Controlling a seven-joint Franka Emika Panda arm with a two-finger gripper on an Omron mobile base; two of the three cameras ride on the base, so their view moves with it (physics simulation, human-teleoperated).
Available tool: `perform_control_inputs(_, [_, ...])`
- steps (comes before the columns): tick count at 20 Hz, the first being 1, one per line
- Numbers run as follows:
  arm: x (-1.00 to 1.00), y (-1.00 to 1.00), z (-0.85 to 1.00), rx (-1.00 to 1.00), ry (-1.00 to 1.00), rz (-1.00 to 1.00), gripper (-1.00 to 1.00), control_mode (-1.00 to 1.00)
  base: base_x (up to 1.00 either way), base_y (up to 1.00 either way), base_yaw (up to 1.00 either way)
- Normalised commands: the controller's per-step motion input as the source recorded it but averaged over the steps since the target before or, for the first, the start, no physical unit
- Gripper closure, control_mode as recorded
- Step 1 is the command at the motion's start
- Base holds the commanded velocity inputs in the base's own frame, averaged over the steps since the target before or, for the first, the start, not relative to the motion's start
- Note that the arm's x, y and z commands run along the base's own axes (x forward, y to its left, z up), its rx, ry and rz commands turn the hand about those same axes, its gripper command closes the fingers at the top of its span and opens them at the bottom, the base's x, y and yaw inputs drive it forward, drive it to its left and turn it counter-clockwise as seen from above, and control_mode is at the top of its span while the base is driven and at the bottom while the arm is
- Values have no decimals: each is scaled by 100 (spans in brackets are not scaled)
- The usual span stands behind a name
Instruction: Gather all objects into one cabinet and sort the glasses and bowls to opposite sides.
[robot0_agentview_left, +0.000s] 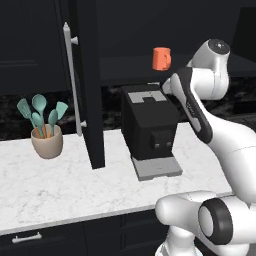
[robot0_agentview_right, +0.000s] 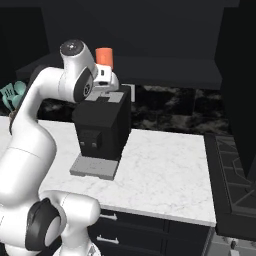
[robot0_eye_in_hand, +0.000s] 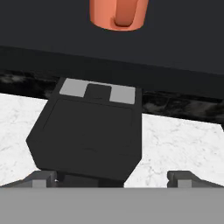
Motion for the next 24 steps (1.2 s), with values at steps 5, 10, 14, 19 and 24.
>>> perform_control_inputs(5, [1, 1, 10, 0, -12, 1, -100, -100, 0, 0, 0])
perform_control_inputs(10, [26, 4, 17, 0, -15, 3, -100, -100, 0, 0, 0])
perform_control_inputs(14, [43, 0, 71, 0, -2, 0, -100, -100, 0, 0, 0])
perform_control_inputs(19, [34, 0, 68, 0, 3, 0, -100, -100, 0, 0, 0])
perform_control_inputs(24, [35, 3, 17, 0, 3, 0, -100, -100, 0, 0, 0])
